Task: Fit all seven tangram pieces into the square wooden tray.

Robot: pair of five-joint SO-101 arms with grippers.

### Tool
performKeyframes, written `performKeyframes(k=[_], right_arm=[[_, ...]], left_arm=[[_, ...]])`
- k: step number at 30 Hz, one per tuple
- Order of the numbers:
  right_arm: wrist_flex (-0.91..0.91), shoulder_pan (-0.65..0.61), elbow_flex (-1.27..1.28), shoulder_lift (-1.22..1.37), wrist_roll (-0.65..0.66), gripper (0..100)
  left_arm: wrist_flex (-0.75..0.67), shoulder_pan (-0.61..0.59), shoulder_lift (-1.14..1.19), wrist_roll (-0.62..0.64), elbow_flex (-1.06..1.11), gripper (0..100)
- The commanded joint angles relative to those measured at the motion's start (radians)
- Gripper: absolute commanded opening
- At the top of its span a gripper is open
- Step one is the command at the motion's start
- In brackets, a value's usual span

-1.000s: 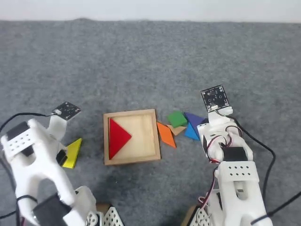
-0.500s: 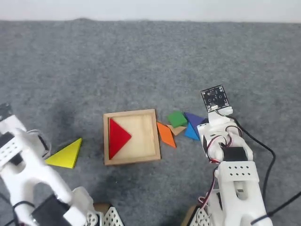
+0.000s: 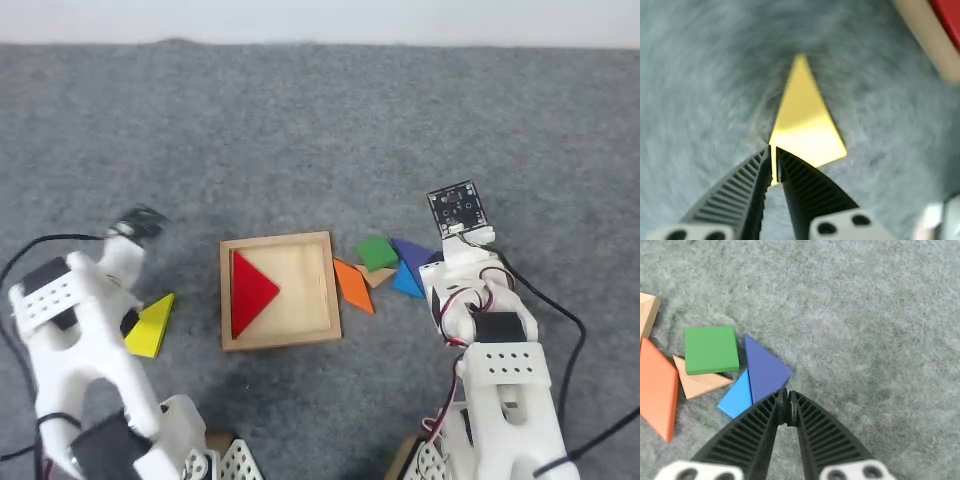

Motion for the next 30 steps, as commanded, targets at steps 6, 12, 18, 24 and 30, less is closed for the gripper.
performKeyframes(k=[6, 12, 18, 24, 30], right_arm=[[-0.010, 0.012, -0.043, -0.007, 0.012, 0.9], [-0.012, 0.012, -0.043, -0.007, 0.012, 0.9], [-0.012, 0.012, -0.043, -0.007, 0.012, 0.9], [-0.012, 0.012, -0.043, -0.007, 0.012, 0.9], [-0.012, 0.012, -0.043, -0.007, 0.012, 0.9]], left_arm=[[-0.064, 0.160, -0.026, -0.313, 0.101, 2], [-0.089, 0.164, -0.021, -0.245, 0.102, 8], [-0.212, 0.166, -0.018, -0.037, 0.117, 17], [-0.089, 0.226, -0.005, -0.063, 0.082, 20], [-0.199, 0.192, -0.002, 0.103, 0.056, 20]])
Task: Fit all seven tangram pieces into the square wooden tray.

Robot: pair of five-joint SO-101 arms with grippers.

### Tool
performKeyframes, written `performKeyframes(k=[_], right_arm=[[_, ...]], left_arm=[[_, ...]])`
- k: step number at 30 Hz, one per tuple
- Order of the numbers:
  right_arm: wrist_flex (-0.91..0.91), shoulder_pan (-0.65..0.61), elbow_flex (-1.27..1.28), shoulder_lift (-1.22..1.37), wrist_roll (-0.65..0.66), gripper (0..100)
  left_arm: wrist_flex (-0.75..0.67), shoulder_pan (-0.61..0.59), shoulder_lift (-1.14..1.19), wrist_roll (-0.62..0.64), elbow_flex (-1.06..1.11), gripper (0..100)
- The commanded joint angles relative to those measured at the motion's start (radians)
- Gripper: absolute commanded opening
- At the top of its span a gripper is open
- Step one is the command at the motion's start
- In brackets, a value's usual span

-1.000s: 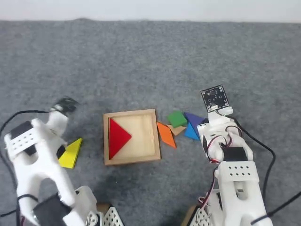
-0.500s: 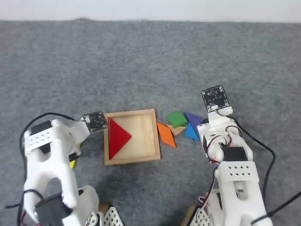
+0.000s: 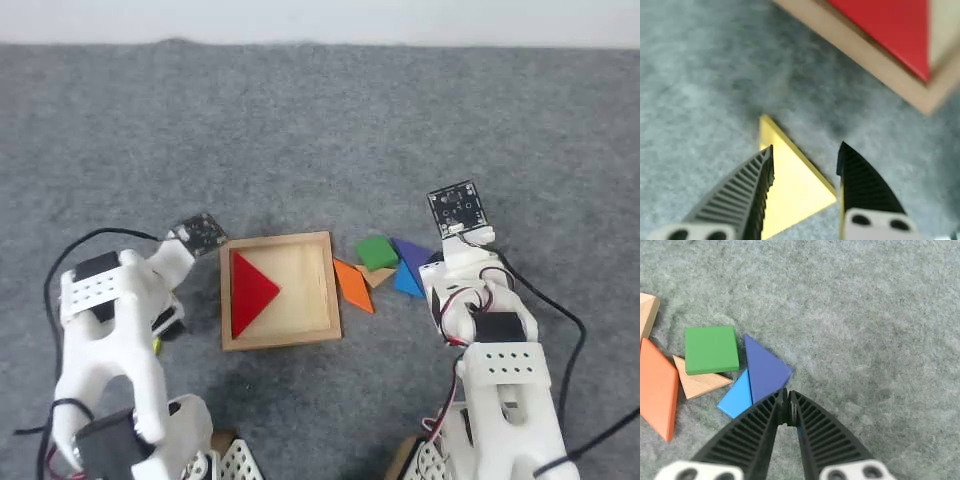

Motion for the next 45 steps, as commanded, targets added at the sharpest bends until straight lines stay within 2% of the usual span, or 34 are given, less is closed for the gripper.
performKeyframes(k=[1, 7, 11, 15, 21, 31, 40, 45], right_arm=[[-0.012, 0.012, -0.043, -0.007, 0.012, 0.9], [-0.012, 0.012, -0.043, -0.007, 0.012, 0.9], [-0.012, 0.012, -0.043, -0.007, 0.012, 0.9], [-0.010, 0.012, -0.043, -0.007, 0.012, 0.9], [-0.010, 0.012, -0.043, -0.007, 0.012, 0.9], [-0.010, 0.012, -0.043, -0.007, 0.012, 0.9], [-0.010, 0.012, -0.043, -0.007, 0.012, 0.9], [-0.010, 0.012, -0.043, -0.007, 0.012, 0.9]], left_arm=[[-0.095, -0.028, -0.002, 0.118, -0.044, 20], [-0.201, -0.071, -0.002, 0.212, -0.019, 20], [-0.318, -0.080, -0.011, 0.222, 0.059, 20], [-0.313, -0.080, -0.003, 0.221, 0.053, 20], [-0.226, -0.080, -0.009, 0.222, 0.048, 20], [0.157, -0.081, -0.005, 0.226, -0.054, 20], [0.216, -0.336, -0.014, 0.279, -0.053, 20], [0.229, -0.407, -0.005, 0.279, -0.045, 20]])
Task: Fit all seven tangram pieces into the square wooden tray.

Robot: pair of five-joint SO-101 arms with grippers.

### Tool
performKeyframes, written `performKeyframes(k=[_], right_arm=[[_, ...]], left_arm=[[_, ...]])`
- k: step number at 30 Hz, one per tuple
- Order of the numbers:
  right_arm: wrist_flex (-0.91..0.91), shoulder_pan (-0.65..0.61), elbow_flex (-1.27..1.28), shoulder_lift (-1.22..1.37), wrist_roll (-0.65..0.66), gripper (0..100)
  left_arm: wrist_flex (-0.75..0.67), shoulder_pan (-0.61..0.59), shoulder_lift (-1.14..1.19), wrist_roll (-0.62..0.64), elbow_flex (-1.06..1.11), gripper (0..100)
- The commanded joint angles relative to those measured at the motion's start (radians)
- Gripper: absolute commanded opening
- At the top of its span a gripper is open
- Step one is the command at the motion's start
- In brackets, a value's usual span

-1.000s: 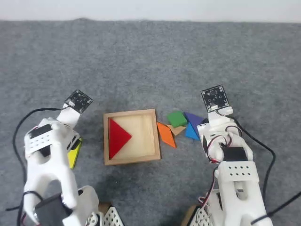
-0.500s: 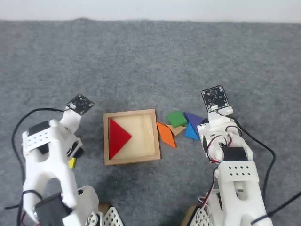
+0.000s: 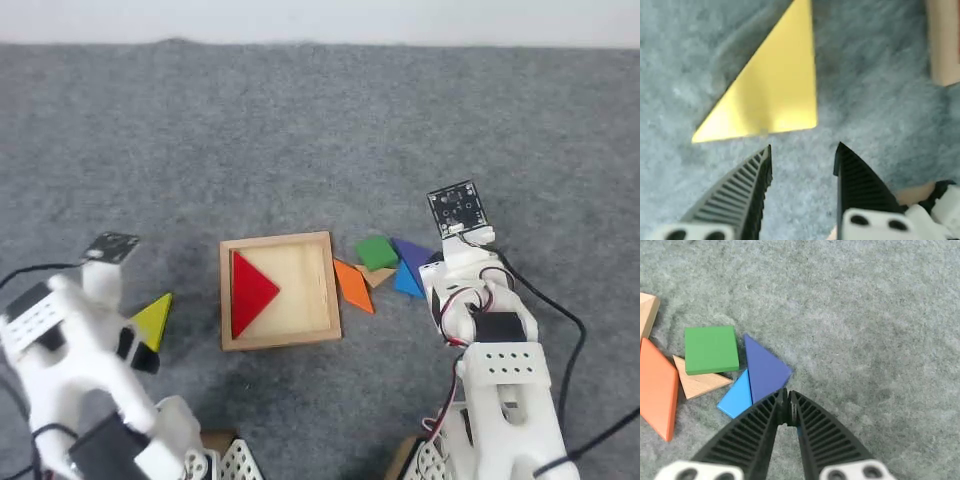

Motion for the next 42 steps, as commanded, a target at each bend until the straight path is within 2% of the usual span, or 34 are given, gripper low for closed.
performKeyframes(k=[1, 9, 13, 19, 26, 33, 36, 42], right_arm=[[-0.010, 0.012, -0.043, -0.007, 0.012, 0.9], [-0.010, 0.012, -0.043, -0.007, 0.012, 0.9], [-0.010, 0.012, -0.043, -0.007, 0.012, 0.9], [-0.010, 0.012, -0.043, -0.007, 0.012, 0.9], [-0.010, 0.012, -0.043, -0.007, 0.012, 0.9], [-0.010, 0.012, -0.043, -0.007, 0.012, 0.9], [-0.010, 0.012, -0.043, -0.007, 0.012, 0.9], [-0.010, 0.012, -0.043, -0.007, 0.012, 0.9]], left_arm=[[0.026, -0.054, -0.008, 0.008, -0.027, 20], [-0.061, -0.072, 0.009, 0.012, -0.012, 12], [-0.063, -0.072, 0.104, 0.014, -0.030, 7], [0.015, -0.103, 0.308, 0.041, -0.203, 4], [-0.028, -0.103, 0.400, 0.044, -0.338, 1], [-0.104, 0.021, 0.448, 0.049, -0.349, 1], [-0.137, 0.083, 0.476, 0.120, -0.358, 1], [-0.210, 0.106, 0.480, 0.290, -0.438, 1]])
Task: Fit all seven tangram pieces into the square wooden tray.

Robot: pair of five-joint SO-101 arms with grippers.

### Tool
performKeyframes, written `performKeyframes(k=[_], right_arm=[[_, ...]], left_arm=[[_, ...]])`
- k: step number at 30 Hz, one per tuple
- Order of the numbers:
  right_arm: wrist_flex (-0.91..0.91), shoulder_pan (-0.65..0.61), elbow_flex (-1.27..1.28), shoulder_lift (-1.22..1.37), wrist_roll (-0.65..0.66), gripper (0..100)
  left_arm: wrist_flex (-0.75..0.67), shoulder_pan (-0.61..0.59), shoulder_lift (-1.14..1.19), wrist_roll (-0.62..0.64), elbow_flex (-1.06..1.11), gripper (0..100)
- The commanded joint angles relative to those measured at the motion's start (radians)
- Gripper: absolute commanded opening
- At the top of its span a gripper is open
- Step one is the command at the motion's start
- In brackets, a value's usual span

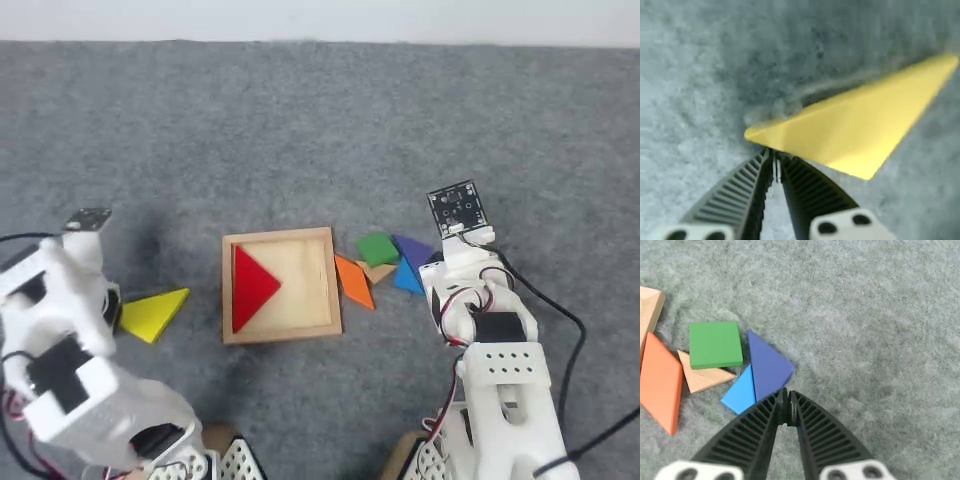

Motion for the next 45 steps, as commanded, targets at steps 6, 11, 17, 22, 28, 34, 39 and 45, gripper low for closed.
performKeyframes(k=[6, 11, 17, 22, 28, 34, 39, 45], right_arm=[[-0.010, 0.012, -0.043, -0.007, 0.012, 0.9], [-0.010, 0.012, -0.043, -0.007, 0.012, 0.9], [-0.010, 0.012, -0.044, -0.007, 0.012, 0.9], [-0.010, 0.012, -0.044, -0.007, 0.012, 0.9], [-0.012, 0.039, -0.048, -0.007, 0.012, 0.9], [-0.012, 0.051, -0.049, -0.007, 0.012, 0.9], [-0.012, 0.050, -0.049, -0.007, 0.012, 0.9], [-0.012, 0.050, -0.049, -0.007, 0.012, 0.9]], left_arm=[[-0.074, 0.110, -0.005, 0.098, -0.107, 1], [-0.117, 0.189, 0.003, 0.216, -0.116, 1], [-0.041, 0.252, 0.005, 0.287, -0.185, 3], [0.087, 0.287, -0.005, 0.342, -0.254, 10], [0.164, 0.250, -0.054, 0.431, -0.217, 11], [0.256, 0.157, -0.138, 0.778, -0.101, 26], [0.126, 0.158, -0.117, 0.822, 0.024, 27], [0.015, 0.157, -0.060, 1.002, 0.031, 25]])
